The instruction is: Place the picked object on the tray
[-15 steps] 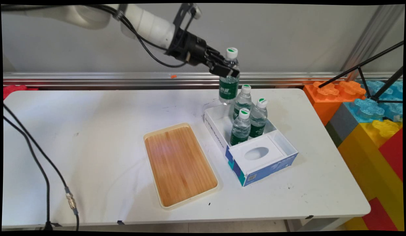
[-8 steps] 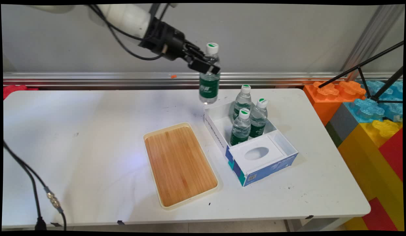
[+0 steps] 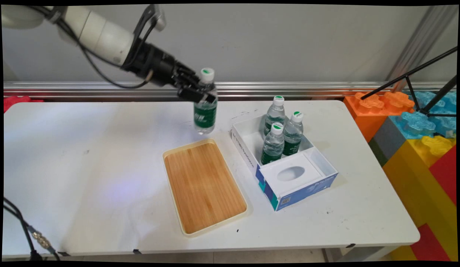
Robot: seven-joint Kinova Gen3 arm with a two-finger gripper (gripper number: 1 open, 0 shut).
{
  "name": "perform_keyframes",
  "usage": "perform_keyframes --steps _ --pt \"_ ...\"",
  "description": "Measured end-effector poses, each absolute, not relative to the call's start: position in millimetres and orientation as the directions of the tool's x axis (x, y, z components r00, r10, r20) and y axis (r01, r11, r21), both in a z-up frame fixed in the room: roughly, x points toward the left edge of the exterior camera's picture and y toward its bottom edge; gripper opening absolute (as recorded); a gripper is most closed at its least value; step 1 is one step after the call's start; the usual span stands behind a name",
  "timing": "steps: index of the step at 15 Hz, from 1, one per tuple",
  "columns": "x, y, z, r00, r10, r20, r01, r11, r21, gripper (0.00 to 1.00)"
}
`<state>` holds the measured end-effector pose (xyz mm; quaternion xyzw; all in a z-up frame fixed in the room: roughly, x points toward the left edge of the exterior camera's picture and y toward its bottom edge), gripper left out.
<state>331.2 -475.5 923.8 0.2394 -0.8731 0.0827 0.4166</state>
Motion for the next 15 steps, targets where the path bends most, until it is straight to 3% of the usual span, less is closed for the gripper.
perform_keyframes --steps 15 --pt "357.1 -470.0 831.7 -0.543 -0.353 0.762 -0.495 0.868 0.050 0.00"
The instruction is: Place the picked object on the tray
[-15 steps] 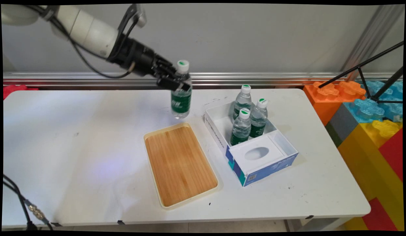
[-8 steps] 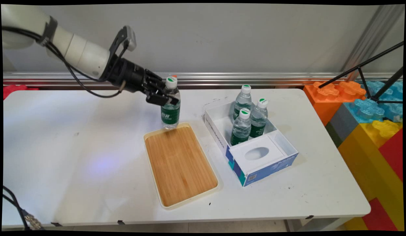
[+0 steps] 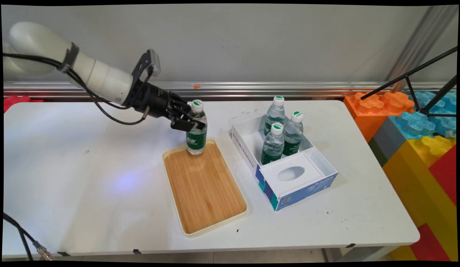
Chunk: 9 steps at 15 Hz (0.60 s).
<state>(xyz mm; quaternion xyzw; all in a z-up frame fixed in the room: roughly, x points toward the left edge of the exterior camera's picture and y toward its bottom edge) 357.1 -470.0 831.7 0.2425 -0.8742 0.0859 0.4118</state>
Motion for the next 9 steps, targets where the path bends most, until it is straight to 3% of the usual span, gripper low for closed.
perform_keyframes --steps 9 --pt "349.6 -474.8 802.8 -0.538 -0.346 0.769 -0.488 0.871 0.051 0.00"
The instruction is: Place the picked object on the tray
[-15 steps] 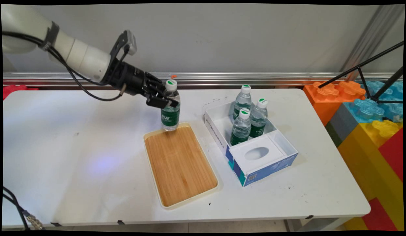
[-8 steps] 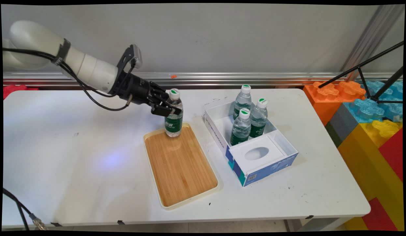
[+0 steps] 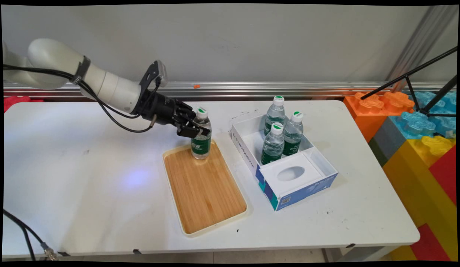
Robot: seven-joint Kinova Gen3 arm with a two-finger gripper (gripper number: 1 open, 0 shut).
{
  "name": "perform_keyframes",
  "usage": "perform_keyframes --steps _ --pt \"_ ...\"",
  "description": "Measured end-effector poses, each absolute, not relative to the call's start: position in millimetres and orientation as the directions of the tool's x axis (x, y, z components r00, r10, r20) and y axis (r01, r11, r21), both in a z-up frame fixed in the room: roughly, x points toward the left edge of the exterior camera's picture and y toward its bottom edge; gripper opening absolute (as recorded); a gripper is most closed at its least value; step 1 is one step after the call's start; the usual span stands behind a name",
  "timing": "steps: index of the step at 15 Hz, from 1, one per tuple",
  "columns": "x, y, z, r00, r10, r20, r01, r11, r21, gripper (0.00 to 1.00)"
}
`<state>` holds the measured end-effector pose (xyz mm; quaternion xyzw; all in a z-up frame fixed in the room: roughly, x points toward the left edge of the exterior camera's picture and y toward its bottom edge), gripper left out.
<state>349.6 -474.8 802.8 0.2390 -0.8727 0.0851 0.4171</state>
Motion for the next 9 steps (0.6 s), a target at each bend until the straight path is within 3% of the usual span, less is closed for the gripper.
perform_keyframes --steps 5,6,9 --pt "349.0 -474.4 796.1 -0.538 -0.339 0.772 -0.483 0.875 0.047 0.00" --pt "349.4 -474.2 795.8 -0.540 -0.336 0.772 -0.482 0.875 0.044 1.00" --pt "351.8 -473.4 795.4 -0.545 -0.332 0.770 -0.482 0.876 0.036 1.00"
